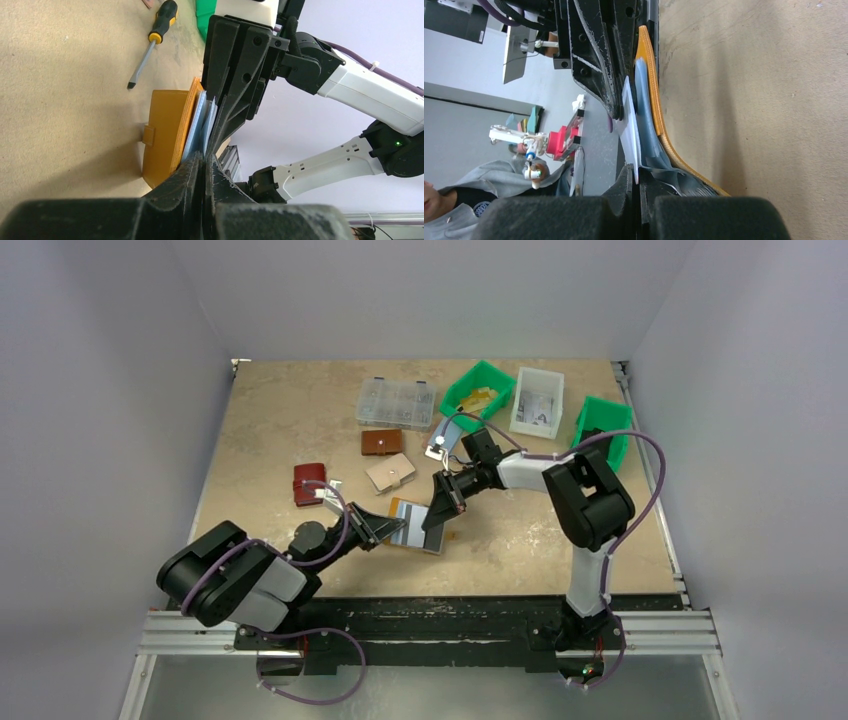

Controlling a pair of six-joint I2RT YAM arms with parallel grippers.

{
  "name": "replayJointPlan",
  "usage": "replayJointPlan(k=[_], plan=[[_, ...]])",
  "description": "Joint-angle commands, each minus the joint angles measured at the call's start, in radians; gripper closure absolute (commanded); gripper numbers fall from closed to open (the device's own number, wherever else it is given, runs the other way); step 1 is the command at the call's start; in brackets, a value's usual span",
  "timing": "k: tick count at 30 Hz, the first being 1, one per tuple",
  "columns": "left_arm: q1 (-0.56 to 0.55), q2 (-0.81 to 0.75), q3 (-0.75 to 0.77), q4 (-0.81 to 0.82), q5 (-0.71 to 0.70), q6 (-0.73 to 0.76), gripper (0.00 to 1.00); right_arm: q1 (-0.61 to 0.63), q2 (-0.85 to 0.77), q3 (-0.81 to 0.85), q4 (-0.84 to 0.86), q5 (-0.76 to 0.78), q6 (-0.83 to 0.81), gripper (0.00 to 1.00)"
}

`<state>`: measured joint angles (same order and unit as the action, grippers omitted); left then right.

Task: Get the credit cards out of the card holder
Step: Remove the credit card from the card holder.

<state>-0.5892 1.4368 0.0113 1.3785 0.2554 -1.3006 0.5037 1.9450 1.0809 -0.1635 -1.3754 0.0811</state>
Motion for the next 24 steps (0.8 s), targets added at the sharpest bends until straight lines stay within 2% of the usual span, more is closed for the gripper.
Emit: replayJointPlan(k=[1, 9, 13, 16, 19, 24], plan=[[0.032, 0.021, -0.110, 0.160, -0.031, -0.033, 1.00, -0.008, 0.038, 0.025, -0.078, 0.055, -0.076, 1.00], [0.036, 0.139, -0.111, 0.163, -0.011, -0.013, 1.00, -0.008, 0.095, 0.049, -0.155, 0.127, -0.154, 1.00], [0.038, 0.250, -0.124, 0.253, -0.001, -0.016, 1.00, -0.008, 0.106, 0.054, -0.168, 0.157, -0.168, 1.00], [0.044, 0.375, -0.127, 0.379, 0.016, -0.033, 1.00, -0.008, 0.113, 0.059, -0.181, 0.168, -0.178, 1.00], [0.051, 0.463, -0.104, 0.401, 0.054, -0.036, 1.00, -0.008, 0.123, 0.065, -0.199, 0.176, -0.194, 1.00], [0.054, 0.452, -0.103, 0.401, 0.060, -0.013, 1.00, -0.009, 0.133, 0.076, -0.224, 0.206, -0.217, 1.00]])
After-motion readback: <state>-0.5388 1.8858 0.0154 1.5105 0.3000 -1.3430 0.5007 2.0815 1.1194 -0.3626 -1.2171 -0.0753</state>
